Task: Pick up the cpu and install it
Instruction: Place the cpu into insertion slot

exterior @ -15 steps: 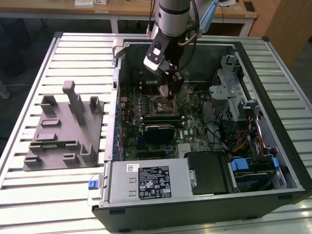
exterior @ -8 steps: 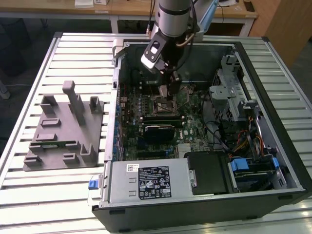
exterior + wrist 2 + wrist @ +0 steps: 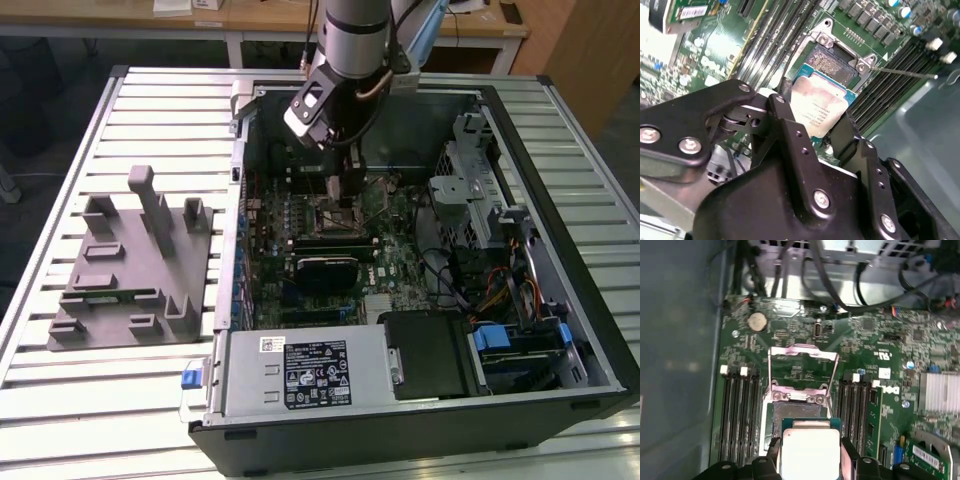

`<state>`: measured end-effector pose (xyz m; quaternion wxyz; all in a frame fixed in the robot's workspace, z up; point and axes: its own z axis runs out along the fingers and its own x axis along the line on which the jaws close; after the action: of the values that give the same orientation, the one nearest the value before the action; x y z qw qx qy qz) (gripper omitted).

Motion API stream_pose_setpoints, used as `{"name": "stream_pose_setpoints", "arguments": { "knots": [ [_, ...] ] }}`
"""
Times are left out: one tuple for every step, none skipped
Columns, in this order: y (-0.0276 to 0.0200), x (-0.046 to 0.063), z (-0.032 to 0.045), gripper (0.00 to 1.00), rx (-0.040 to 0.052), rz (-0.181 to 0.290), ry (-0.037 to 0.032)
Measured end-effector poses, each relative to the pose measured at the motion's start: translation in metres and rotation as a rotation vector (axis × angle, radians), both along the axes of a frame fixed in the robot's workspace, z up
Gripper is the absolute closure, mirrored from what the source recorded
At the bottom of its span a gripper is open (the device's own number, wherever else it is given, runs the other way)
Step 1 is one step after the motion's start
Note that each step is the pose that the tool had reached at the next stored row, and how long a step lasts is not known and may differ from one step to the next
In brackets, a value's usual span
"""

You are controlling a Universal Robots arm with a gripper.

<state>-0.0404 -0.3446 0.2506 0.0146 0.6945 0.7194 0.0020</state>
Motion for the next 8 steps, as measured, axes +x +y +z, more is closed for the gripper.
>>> {"name": "stream_pose_setpoints", "arguments": {
  "knots": [
    [0.0000,0.0000,-0.0004,0.45,-0.0001,-0.016,0.0000],
    [0.0000,0.0000,-0.0008,0.45,-0.0001,-0.024,0.0000],
    [0.0000,0.0000,-0.0013,0.45,-0.0001,-0.026,0.0001],
    [0.0000,0.0000,-0.0022,0.45,-0.0002,-0.026,0.0000],
    [0.0000,0.0000,-0.0033,0.45,-0.0007,-0.026,0.0000],
    [0.0000,0.0001,-0.0045,0.45,-0.0013,-0.026,0.0000],
    [0.0000,0.0001,-0.0058,0.45,-0.0017,-0.026,0.0000],
    [0.0000,0.0000,-0.0071,0.45,-0.0022,-0.024,0.0000]
  ]
}}
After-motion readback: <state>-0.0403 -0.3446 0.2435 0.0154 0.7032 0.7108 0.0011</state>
